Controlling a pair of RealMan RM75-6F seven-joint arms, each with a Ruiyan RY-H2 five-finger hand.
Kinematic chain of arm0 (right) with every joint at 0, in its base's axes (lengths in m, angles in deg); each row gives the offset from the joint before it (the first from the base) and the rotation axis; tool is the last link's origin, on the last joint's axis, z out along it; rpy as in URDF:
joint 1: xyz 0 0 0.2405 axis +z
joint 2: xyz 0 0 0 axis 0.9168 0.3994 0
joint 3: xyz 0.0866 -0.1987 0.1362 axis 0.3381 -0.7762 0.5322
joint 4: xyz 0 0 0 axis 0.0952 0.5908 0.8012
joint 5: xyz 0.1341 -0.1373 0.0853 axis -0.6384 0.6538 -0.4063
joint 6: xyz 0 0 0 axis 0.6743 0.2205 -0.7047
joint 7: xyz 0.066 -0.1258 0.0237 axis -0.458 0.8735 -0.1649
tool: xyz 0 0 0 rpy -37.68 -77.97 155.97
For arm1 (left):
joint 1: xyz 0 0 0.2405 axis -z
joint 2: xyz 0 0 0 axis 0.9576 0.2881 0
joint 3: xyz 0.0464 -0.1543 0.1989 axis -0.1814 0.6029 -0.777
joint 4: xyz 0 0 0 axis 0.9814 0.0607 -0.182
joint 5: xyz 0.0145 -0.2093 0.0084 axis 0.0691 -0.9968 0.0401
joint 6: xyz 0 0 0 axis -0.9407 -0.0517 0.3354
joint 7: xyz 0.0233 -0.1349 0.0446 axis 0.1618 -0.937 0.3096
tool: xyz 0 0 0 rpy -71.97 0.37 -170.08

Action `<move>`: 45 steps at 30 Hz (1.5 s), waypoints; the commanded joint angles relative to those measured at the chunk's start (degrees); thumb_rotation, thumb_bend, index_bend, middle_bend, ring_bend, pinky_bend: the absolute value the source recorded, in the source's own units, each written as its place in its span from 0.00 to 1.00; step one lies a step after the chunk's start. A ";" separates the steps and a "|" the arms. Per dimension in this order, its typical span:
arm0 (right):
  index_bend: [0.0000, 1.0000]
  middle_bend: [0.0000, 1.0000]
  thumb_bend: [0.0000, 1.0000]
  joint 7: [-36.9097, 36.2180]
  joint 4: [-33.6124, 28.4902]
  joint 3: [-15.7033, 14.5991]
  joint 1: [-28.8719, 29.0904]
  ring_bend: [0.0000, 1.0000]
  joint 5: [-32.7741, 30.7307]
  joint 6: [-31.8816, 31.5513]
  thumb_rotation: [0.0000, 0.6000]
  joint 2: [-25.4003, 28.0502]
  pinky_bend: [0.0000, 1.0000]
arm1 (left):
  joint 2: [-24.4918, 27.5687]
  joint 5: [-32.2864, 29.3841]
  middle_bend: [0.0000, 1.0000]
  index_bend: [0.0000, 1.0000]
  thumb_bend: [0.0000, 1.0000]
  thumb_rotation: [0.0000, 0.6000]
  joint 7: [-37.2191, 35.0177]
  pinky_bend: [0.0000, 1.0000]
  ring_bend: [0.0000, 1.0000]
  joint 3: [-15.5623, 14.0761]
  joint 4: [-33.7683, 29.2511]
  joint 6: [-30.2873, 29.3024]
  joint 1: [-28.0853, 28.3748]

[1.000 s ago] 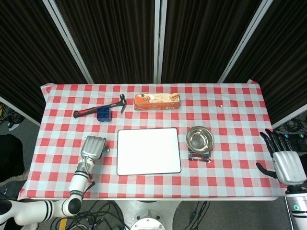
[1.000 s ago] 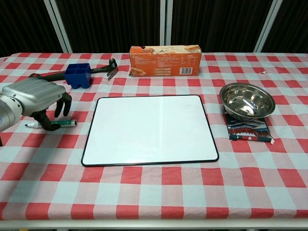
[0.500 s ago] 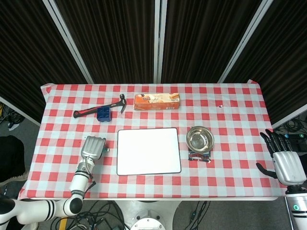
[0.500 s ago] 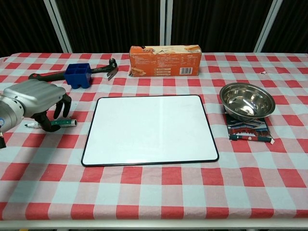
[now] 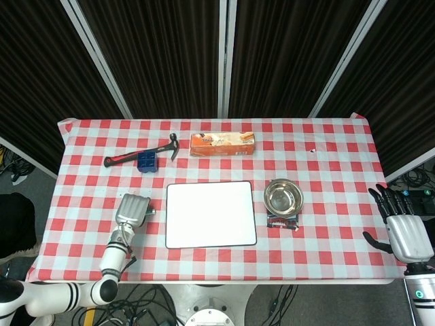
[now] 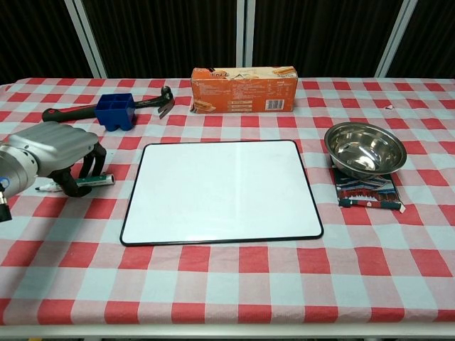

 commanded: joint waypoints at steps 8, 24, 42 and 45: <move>0.00 0.00 0.12 0.63 -0.71 0.03 -0.30 0.00 0.00 -0.54 1.00 0.37 0.00 | 3.88 8.65 0.60 0.58 0.36 1.00 -14.85 0.97 0.84 1.98 -4.70 1.44 -1.35; 0.00 0.00 0.12 2.18 -2.59 -0.10 -0.62 0.00 0.47 -1.10 1.00 1.50 0.00 | 0.91 36.99 0.59 0.58 0.37 1.00 -66.02 0.95 0.81 3.55 7.40 15.44 5.26; 0.00 0.00 0.12 2.37 -2.80 -0.14 -0.77 0.00 0.08 -0.80 1.00 1.52 0.00 | -6.41 43.66 0.60 0.58 0.37 1.00 -74.61 0.94 0.78 -0.47 25.20 14.34 10.16; 0.00 0.00 0.12 2.25 -2.67 -0.13 -0.92 0.00 -0.08 -0.91 1.00 1.52 0.00 | -7.30 43.38 0.60 0.58 0.37 1.00 -75.32 0.94 0.78 -0.49 26.57 14.47 10.54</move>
